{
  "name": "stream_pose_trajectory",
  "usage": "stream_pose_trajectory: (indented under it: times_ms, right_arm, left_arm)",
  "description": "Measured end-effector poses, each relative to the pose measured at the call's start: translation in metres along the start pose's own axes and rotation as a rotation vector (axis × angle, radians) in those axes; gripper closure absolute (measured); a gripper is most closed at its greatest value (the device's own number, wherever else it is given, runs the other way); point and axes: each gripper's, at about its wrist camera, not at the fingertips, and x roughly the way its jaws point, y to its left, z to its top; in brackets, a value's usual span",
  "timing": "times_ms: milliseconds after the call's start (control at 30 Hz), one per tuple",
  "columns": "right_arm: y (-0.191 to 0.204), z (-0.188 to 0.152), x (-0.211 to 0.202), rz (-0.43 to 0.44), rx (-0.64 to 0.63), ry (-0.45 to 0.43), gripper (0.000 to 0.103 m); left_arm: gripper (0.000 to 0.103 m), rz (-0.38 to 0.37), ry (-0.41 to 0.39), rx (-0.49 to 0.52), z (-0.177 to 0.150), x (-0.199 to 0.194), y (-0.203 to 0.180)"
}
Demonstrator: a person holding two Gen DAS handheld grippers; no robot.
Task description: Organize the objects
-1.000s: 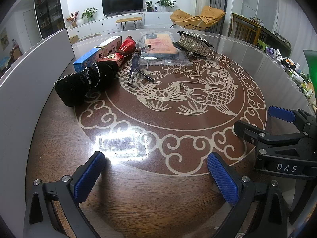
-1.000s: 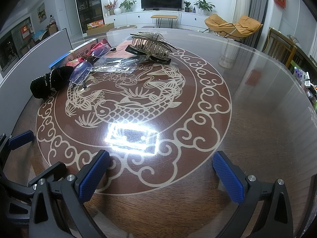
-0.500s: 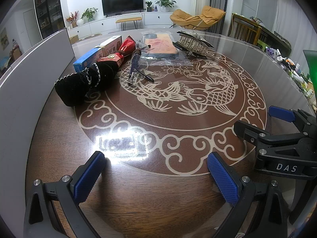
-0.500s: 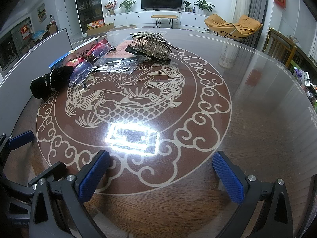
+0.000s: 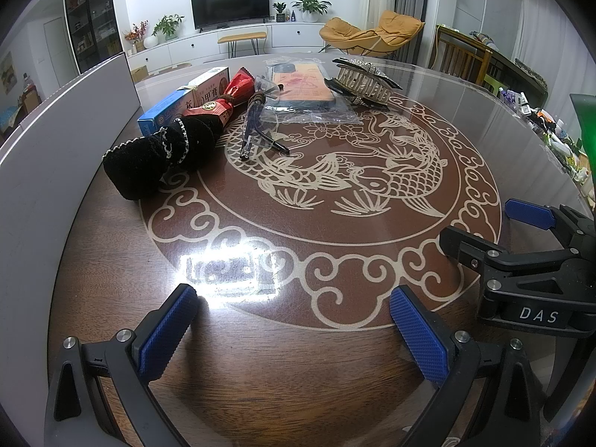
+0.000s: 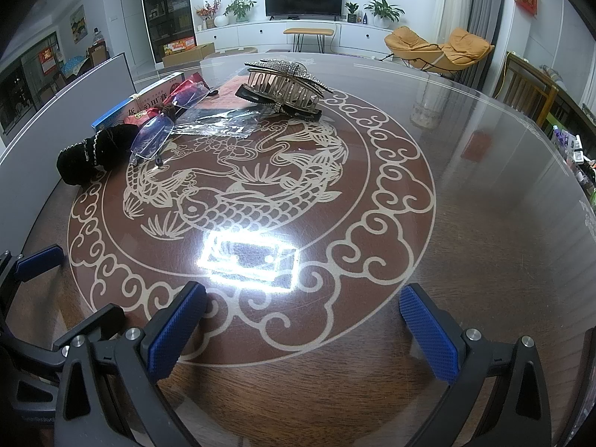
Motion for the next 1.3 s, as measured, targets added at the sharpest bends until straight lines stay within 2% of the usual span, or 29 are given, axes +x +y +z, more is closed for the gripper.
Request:
stream_pose_trajectory:
  times_ms: [1167,1300]
  right_arm:
    - [-0.0001,-0.0001,-0.0001,0.0,0.001,0.0,0.0]
    - [-0.0023,0.0026,0.0016,0.023,-0.031,-0.001,0.0]
  left_arm:
    - [0.0,-0.001,0.0,0.0,-0.0001,0.0005,0.0001]
    - [0.0,-0.001,0.0,0.0,-0.0002,0.0003,-0.0003]
